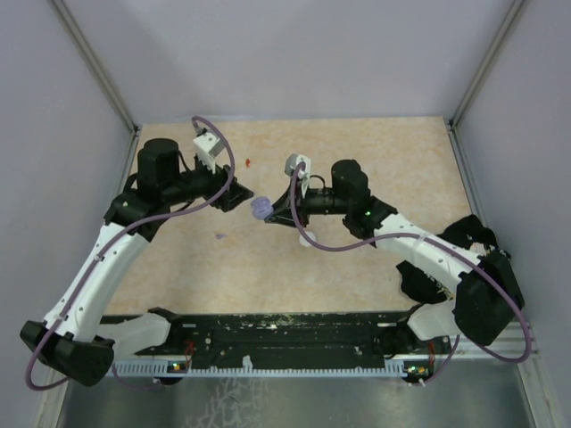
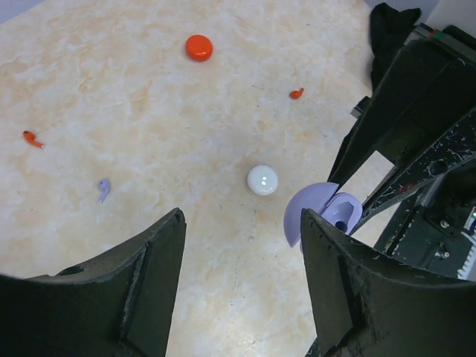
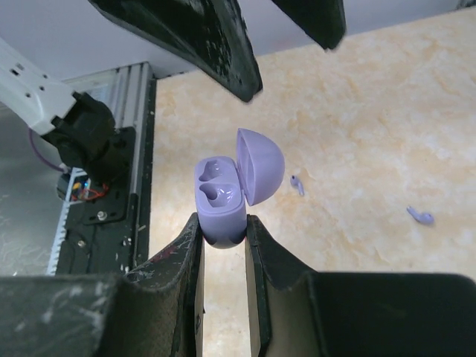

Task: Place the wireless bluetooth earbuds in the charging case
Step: Open the charging case, then pick up the earbud from the center of the board.

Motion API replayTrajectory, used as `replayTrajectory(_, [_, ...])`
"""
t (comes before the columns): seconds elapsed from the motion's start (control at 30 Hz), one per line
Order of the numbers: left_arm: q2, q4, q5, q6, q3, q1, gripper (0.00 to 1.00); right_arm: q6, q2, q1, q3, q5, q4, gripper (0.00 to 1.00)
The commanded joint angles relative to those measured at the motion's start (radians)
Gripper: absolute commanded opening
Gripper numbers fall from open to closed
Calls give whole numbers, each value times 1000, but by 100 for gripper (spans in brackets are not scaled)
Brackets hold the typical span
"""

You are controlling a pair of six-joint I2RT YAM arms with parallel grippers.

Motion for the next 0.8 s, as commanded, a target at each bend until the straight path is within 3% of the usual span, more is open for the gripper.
replayTrajectory(0.0, [-43, -13, -148, -35, -20, 7, 69, -32, -68, 11, -45, 153, 45, 0])
replayTrajectory(0.37, [46, -14, -424, -117, -91, 8, 70, -4, -199, 11, -258, 510, 148, 0])
replayTrajectory(0.77, [436, 68, -571, -92, 2, 7, 66, -19, -218, 10, -317, 629, 167, 0])
